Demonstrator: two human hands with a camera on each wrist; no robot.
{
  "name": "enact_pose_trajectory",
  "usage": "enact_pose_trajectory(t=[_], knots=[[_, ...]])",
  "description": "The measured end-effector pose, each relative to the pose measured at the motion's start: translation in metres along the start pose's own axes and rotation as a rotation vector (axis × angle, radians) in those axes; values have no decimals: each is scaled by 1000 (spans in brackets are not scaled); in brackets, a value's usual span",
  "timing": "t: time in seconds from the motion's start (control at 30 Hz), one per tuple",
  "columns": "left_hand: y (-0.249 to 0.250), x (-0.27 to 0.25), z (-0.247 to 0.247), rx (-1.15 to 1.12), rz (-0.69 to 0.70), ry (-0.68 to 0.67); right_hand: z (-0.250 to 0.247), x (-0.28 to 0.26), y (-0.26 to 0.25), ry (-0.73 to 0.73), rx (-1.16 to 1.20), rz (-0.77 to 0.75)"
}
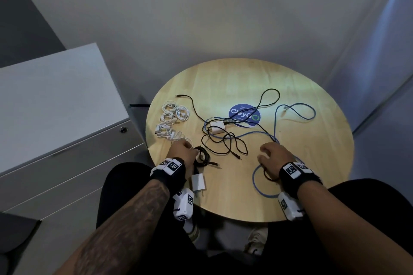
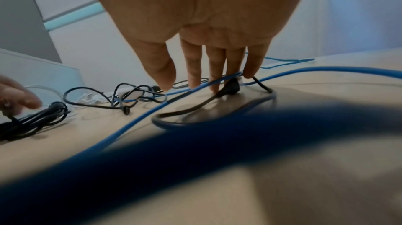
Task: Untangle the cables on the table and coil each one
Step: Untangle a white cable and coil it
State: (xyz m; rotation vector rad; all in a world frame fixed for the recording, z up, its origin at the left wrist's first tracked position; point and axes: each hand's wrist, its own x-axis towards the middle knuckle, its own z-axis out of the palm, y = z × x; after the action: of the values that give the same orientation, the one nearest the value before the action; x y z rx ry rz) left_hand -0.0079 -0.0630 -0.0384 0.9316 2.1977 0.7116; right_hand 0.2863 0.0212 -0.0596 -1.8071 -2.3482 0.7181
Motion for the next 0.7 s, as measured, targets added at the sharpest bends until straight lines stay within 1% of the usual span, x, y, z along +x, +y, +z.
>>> enact_pose_trajectory(t=[0.07, 0.13, 0.17, 0.2, 0.3, 0.33, 0.37, 0.43, 0.5, 0.57, 0.63, 0.7], knots=[[8, 3, -15, 43, 74, 95, -1, -1, 0, 38, 13, -5], [13, 12, -31, 114, 115, 212, 0, -3, -2, 105, 36, -33], [15, 18, -39, 170, 121, 239, 0, -3, -3, 138, 37, -52], [17, 24, -45, 236, 119, 226, 0, -4, -5, 164, 37, -69], [11, 46, -52, 456, 97, 57, -1, -4, -11, 211, 77, -110], [9, 50, -52, 481, 101, 18, -1, -4, -13, 219, 103, -122], [7, 53, -52, 461, 104, 11, -2, -4, -16, 227, 130, -135], [4, 55, -54, 346, 109, 53, -6, -5, -22, 249, 184, -169], [7, 55, -58, 167, 136, 121, -11, -6, -31, 284, 248, -214], [14, 47, -64, -61, 175, 172, -18, -8, -45, 292, 331, -231], [26, 32, -66, -276, 207, 143, -25, -12, -63, 285, 430, -237], [40, 15, -64, -432, 222, 43, -32, -16, -83, 245, 542, -252]])
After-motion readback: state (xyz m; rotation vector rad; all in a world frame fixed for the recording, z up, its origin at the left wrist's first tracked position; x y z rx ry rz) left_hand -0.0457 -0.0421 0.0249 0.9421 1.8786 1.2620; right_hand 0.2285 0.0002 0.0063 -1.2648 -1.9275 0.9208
